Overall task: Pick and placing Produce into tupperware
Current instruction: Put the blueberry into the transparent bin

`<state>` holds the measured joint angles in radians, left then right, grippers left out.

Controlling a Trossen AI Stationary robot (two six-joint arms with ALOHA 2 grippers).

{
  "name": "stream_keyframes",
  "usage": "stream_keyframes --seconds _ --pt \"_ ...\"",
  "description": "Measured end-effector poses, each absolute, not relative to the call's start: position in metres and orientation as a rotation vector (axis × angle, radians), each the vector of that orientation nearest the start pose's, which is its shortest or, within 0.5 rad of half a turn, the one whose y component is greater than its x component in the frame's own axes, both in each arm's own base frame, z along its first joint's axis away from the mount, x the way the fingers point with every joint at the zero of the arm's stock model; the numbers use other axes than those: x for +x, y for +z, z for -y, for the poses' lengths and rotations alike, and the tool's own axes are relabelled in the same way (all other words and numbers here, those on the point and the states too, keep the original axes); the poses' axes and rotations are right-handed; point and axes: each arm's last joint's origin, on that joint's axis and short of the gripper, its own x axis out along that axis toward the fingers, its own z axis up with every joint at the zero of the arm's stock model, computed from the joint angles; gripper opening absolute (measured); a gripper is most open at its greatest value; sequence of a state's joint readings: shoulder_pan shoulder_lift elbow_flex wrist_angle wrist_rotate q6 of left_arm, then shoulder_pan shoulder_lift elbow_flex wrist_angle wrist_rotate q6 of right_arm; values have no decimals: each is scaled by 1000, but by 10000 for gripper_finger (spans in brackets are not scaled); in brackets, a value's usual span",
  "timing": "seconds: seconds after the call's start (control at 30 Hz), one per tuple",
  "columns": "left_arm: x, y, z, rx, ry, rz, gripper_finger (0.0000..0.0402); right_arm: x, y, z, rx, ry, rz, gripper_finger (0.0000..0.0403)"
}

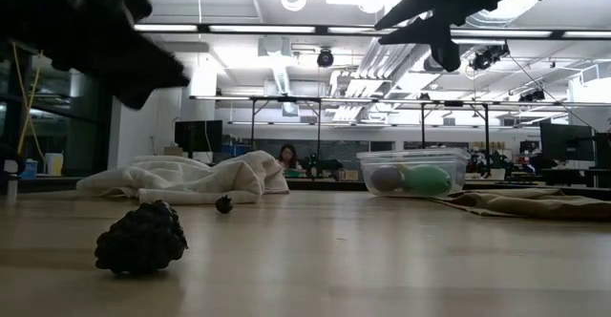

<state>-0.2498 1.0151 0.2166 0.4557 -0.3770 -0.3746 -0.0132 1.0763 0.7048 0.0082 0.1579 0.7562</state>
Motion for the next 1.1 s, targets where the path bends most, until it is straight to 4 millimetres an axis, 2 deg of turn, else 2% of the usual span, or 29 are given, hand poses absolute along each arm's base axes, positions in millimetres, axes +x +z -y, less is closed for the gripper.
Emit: stream_keyframes --seconds 0.2,0.33,0.5,0.93,1.1 --pt "161 136 28 -259 229 -255 115 234 269 9 701 -339 -265 84" --pt "158 133 28 -217 233 -264 117 234 269 9 700 -341 -264 84" --pt "161 131 27 -169 279 -247 117 236 266 9 653 -344 -278 84" --pt "175 114 30 -172 288 -237 117 239 260 8 601 -319 -333 84" --pt "186 109 33 -95 284 -268 117 239 260 8 577 -316 -342 84"
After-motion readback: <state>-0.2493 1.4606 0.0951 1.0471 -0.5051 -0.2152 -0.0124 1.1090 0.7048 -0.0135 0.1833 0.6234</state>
